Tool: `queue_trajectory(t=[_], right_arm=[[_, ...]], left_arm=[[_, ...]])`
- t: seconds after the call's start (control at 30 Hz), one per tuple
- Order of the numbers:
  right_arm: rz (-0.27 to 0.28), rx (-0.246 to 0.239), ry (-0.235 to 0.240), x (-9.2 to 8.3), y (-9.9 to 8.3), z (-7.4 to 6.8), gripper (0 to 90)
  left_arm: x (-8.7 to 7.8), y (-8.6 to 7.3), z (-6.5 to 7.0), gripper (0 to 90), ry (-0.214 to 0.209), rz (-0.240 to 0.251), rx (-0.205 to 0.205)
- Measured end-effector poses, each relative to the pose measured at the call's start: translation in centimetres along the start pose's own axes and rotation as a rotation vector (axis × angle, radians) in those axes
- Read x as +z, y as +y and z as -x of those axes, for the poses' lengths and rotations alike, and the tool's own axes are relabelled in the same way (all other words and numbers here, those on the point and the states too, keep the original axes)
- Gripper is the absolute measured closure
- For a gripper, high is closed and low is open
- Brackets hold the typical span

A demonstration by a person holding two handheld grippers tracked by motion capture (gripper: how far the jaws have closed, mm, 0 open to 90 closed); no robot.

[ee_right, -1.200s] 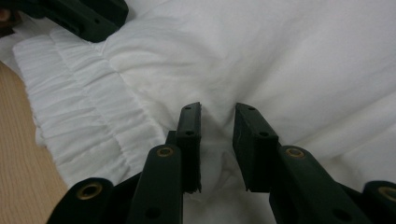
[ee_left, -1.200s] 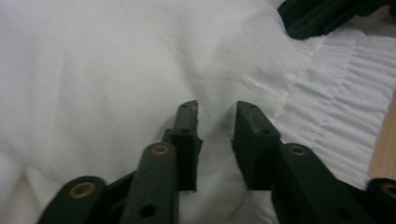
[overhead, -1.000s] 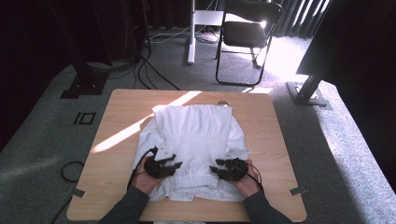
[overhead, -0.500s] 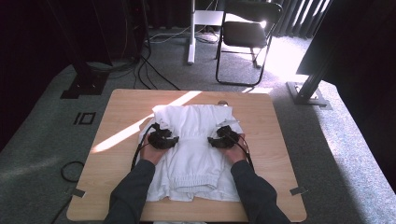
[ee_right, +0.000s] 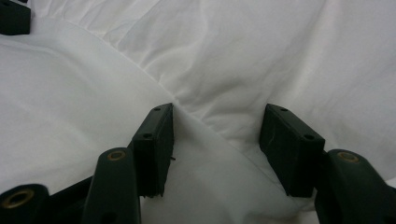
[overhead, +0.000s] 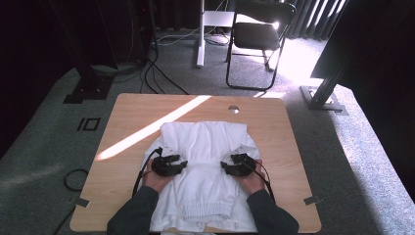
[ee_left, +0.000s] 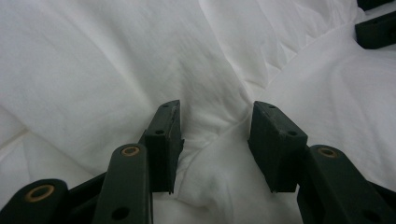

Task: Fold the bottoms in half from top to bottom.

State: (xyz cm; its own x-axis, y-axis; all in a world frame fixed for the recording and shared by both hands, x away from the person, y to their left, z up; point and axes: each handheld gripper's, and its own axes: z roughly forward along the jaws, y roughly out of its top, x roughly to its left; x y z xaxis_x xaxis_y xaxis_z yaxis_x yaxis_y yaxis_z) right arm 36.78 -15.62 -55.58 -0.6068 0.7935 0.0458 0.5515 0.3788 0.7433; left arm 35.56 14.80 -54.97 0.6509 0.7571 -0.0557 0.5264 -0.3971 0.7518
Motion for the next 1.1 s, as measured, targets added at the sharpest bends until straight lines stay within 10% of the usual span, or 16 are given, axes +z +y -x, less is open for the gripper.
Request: queue_trajectory(t=[0.13,0.23,0.4,0.67,0.77,1.1], right_arm=[[-0.007,-0.023,0.016,-1.1,-1.1,-0.8,44.0],[0.006,-0.030,0.028,-1.3,-1.4,-0.8,44.0],[0.004,-0.031,0.026,-1.2,-1.3,-0.8,44.1],[0.005,-0.028,0.033,-1.2,-1.4,-0.7,44.1],[0.006,-0.027,0.036,-1.2,-1.4,-0.6,44.1],[-0.012,-0.023,0.050,-1.7,-0.5,-0.2,47.1]], left_arm=[[-1.2,-0.8,1.2,54.0,-0.020,-0.010,0.006],[-2.5,0.1,0.9,52.3,0.046,0.014,0.038],[-3.9,3.8,-3.6,41.6,0.154,0.095,-0.057],[0.1,6.8,-9.3,29.3,0.263,0.029,-0.163],[1.7,6.3,-10.5,29.2,0.225,-0.005,-0.229],[3.8,5.1,-10.7,33.8,0.187,-0.094,-0.205]])
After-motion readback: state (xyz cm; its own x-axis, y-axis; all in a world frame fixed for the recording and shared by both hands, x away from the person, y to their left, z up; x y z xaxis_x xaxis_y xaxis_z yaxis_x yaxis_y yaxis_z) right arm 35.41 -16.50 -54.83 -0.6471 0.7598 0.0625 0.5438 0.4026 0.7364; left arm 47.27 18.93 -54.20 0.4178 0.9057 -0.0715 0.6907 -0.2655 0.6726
